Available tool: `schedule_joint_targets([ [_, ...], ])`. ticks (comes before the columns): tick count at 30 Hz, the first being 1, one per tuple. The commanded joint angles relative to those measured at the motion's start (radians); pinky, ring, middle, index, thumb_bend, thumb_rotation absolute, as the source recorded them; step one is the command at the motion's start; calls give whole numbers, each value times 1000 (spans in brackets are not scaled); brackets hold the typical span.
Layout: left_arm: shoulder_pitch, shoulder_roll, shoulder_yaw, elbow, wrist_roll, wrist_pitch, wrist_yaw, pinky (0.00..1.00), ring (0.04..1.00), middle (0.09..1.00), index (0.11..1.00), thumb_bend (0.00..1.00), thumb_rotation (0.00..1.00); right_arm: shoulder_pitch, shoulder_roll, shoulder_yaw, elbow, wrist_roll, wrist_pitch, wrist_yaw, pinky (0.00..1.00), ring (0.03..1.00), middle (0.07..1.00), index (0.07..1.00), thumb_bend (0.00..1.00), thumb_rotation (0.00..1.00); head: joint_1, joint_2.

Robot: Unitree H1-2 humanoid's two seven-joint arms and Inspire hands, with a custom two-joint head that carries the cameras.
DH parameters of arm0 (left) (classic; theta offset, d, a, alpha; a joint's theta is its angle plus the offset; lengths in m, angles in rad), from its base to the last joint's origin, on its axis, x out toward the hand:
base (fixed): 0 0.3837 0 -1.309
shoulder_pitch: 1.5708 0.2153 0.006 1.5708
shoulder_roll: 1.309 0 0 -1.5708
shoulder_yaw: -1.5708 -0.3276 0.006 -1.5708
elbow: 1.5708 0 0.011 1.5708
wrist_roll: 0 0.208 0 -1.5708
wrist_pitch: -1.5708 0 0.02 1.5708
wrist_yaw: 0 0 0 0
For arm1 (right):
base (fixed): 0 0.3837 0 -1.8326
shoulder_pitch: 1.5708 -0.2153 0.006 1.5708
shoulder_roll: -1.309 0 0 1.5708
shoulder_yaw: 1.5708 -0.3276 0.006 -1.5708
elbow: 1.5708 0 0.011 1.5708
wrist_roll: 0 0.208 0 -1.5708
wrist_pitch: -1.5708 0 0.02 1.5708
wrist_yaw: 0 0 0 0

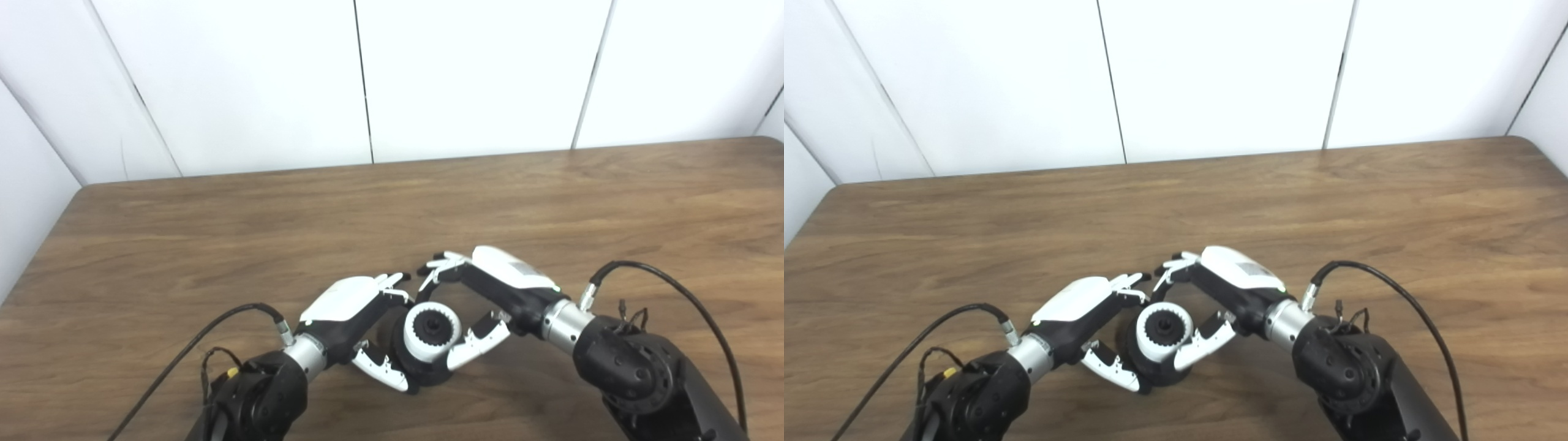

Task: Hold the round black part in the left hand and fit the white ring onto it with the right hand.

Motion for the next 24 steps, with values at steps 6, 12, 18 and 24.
schedule_joint_targets([
  [6, -30, -4, 15, -25, 12, -5, 22, 938, 1000, 1000, 699, 936, 283, -35, 1, -7, -16, -5, -7, 21, 881, 967, 888, 698, 1000, 388, -1, 0],
  [12, -31, -4, 12, -25, 19, -4, 20, 938, 1000, 1000, 701, 937, 282, -37, 1, -16, -13, 1, -17, 15, 868, 962, 892, 709, 1000, 439, 2, 1],
  [18, -32, -2, 10, -24, 24, -2, 11, 911, 1000, 1000, 706, 944, 281, -30, 18, -66, -12, 67, -25, -12, 829, 948, 899, 726, 1000, 454, 5, 1],
  [24, -33, 2, 10, -18, 24, -6, 6, 935, 1000, 1000, 734, 960, 274, -30, 15, -94, -21, 86, -8, -17, 818, 951, 914, 750, 1000, 451, 3, -2],
])
